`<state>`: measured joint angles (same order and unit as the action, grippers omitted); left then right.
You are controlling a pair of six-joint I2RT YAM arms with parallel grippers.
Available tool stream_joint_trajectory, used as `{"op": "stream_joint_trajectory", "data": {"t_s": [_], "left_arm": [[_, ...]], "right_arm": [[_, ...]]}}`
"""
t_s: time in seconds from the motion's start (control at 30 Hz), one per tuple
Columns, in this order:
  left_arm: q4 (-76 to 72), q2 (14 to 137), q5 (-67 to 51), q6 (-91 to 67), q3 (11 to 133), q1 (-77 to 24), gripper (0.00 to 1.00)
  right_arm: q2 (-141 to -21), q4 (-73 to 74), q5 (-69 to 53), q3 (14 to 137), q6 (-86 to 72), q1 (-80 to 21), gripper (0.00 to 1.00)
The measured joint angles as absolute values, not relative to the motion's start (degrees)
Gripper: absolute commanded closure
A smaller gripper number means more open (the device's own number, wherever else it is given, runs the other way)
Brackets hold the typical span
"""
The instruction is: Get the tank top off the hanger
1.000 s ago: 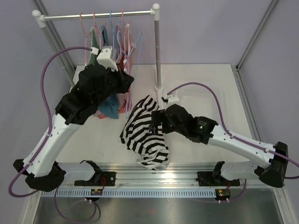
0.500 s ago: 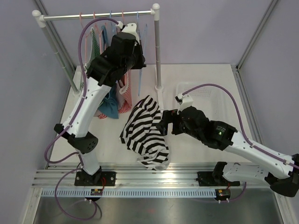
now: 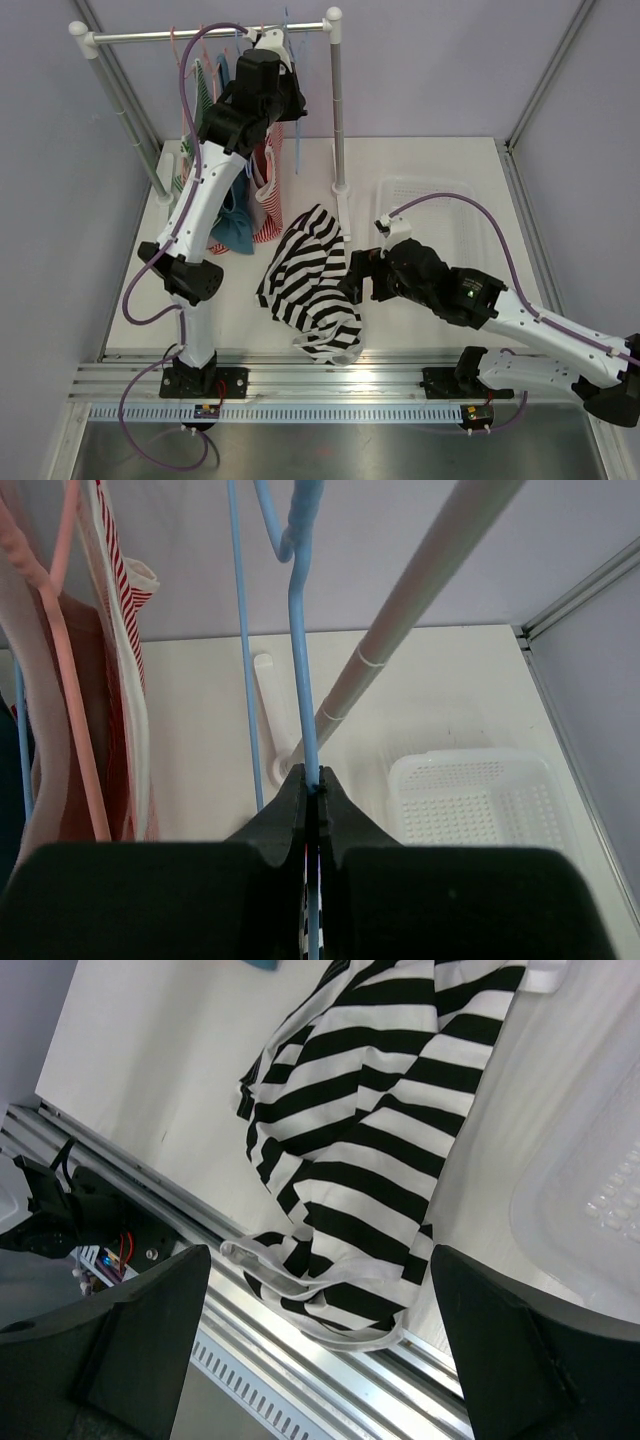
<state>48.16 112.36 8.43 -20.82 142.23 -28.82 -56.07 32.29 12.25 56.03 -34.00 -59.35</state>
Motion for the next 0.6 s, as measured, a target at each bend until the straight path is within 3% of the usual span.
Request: {"op": "stream_joint_trajectory", "data": {"t_s": [0.47,0.6], "left_arm": [[45.41,117.95,4.23,-22.44,145.36,-26.92,1.0],[45.34,117.6,4.27,-22.48,144.66,-27.0,0.72]], "right_arm": [[-48.69,32.51,10.26,52.05,-35.46,-59.37,0.01],[-48.58,32.45,10.2,52.03,-35.14,-59.37,0.01]]}}
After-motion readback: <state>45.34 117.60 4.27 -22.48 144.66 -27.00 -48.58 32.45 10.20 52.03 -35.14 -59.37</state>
